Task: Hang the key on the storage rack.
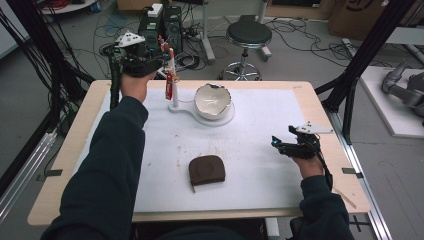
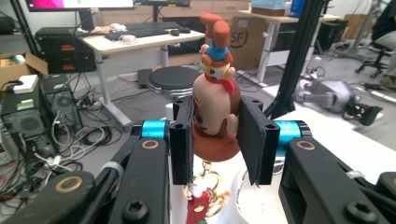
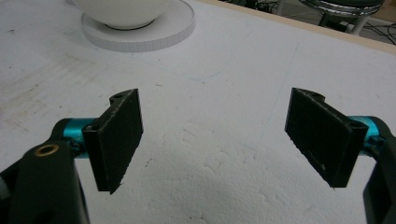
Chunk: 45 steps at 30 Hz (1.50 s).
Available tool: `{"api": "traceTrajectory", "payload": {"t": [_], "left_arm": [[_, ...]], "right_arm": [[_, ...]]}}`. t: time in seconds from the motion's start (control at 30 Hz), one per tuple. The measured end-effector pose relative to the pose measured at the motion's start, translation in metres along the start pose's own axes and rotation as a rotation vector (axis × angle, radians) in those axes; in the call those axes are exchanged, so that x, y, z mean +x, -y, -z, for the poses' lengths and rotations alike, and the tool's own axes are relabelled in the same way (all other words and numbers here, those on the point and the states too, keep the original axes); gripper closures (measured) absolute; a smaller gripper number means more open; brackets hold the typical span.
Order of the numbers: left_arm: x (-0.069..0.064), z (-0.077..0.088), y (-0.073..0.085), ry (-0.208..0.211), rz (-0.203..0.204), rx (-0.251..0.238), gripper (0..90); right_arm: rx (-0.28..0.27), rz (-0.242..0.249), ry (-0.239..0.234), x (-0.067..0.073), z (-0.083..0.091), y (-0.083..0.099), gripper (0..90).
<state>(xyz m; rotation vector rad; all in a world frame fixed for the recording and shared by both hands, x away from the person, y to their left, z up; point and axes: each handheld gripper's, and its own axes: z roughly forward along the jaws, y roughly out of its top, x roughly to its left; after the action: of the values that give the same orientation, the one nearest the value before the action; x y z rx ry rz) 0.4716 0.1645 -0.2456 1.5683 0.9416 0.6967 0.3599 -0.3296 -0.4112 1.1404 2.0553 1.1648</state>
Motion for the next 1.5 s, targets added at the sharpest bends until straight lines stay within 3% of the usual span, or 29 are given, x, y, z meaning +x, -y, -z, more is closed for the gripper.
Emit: {"api": "traceTrajectory", "payload": {"t": [0.2, 0.4, 0.5, 0.57, 0.67, 0.77, 0.93, 1.1, 1.33, 1.5], "left_arm": [[0.004, -0.006, 0.008, -0.043, 0.012, 0.010, 66.5], [0.017, 0.001, 0.024, -0.083, 0.063, 0.003, 66.4], [0.025, 0.009, 0.032, -0.108, 0.089, -0.017, 66.0], [0.030, 0.017, 0.038, -0.131, 0.105, -0.024, 57.6], [0.034, 0.029, 0.056, -0.135, 0.098, -0.022, 55.6], [0.040, 0.044, 0.079, -0.142, 0.122, -0.022, 50.2], [0.044, 0.068, 0.112, -0.105, 0.144, -0.020, 37.7], [0.045, 0.086, 0.135, -0.077, 0.155, -0.034, 26.1], [0.033, 0.095, 0.160, -0.038, 0.115, -0.018, 21.0], [0.028, 0.097, 0.176, -0.008, 0.119, 0.009, 21.0]], "right_arm": [[0.000, 0.001, -0.002, -0.001, 0.000, 0.000, 19.4], [-0.002, 0.005, -0.003, 0.001, 0.001, 0.000, 19.4], [-0.004, 0.005, -0.002, 0.001, 0.001, 0.000, 19.4], [-0.002, 0.007, -0.004, 0.001, 0.001, 0.000, 19.4], [-0.006, 0.008, -0.004, 0.002, 0.001, -0.001, 19.4], [-0.004, 0.010, -0.002, 0.002, 0.001, -0.001, 19.4], [0.005, 0.010, -0.008, 0.003, 0.000, -0.001, 19.4], [0.016, 0.009, -0.010, 0.004, -0.003, -0.001, 19.4], [0.017, 0.007, -0.008, 0.006, -0.005, -0.003, 19.4], [0.017, 0.000, 0.002, 0.008, -0.008, -0.004, 19.4]]}}
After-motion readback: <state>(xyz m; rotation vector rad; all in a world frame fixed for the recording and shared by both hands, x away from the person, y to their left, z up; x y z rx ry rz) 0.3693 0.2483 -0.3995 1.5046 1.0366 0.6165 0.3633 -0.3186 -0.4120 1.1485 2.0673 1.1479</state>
